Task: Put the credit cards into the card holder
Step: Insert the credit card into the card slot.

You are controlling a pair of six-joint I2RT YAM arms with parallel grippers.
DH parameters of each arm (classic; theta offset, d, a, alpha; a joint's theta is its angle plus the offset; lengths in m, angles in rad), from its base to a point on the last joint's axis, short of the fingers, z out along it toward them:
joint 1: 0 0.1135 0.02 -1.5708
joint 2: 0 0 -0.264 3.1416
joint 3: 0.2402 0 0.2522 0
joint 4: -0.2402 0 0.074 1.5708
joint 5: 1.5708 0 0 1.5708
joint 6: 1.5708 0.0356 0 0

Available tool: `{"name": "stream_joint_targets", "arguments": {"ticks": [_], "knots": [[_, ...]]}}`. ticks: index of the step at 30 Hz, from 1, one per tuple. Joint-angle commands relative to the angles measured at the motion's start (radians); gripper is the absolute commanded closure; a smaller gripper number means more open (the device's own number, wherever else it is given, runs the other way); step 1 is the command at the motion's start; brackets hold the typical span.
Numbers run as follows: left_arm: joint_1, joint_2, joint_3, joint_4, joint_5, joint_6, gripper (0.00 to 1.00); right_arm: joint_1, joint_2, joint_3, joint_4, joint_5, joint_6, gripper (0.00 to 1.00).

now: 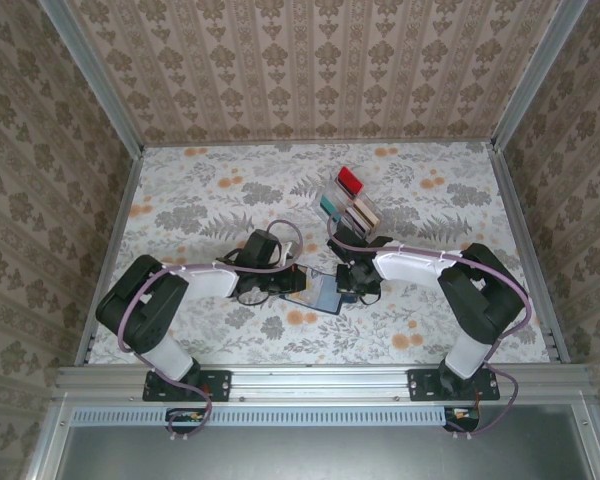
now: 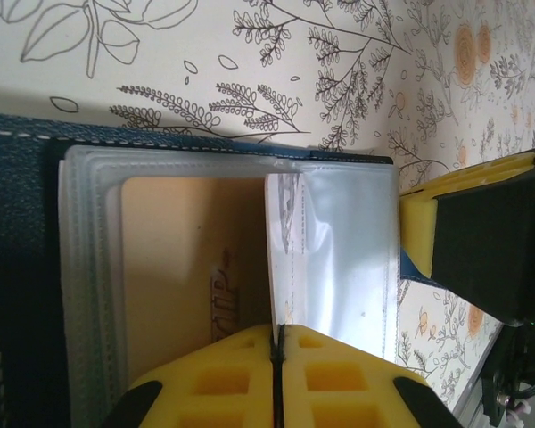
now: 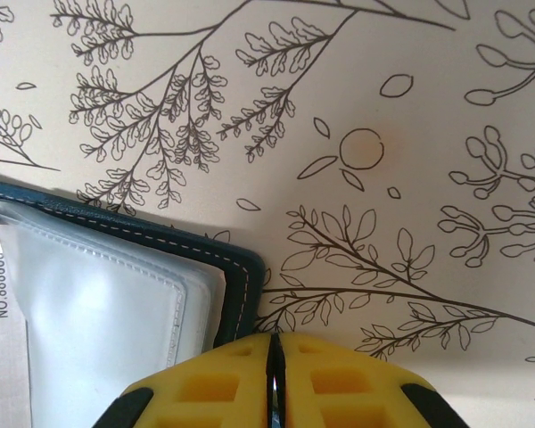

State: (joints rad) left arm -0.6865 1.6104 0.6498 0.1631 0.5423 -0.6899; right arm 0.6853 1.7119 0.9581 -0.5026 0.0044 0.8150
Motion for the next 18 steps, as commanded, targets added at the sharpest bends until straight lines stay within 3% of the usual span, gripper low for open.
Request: {"name": "stream_joint_targets", "arguments": {"ticks": [1,5,10,18], "knots": [[-0.029,0.010,-0.015,0.007,-0.051,-0.042,0.93,0.022,0.083,-0.010,0.128,-0.061,0.012,0.88],[-0.030,-0.026,-0.038,0.029,-0.102,-0.044,0.99,0.022,0.083,-0.013,0.128,-0.058,0.016,0.88],[-0.028,-0.141,-0.036,-0.069,-0.174,0.040,1.00,0.023,0.087,-0.017,0.127,-0.054,0.011,0.89],[-0.027,-0.143,-0.054,-0.018,-0.129,0.066,1.00,0.022,0.108,0.001,0.131,-0.059,-0.025,0.90]]}}
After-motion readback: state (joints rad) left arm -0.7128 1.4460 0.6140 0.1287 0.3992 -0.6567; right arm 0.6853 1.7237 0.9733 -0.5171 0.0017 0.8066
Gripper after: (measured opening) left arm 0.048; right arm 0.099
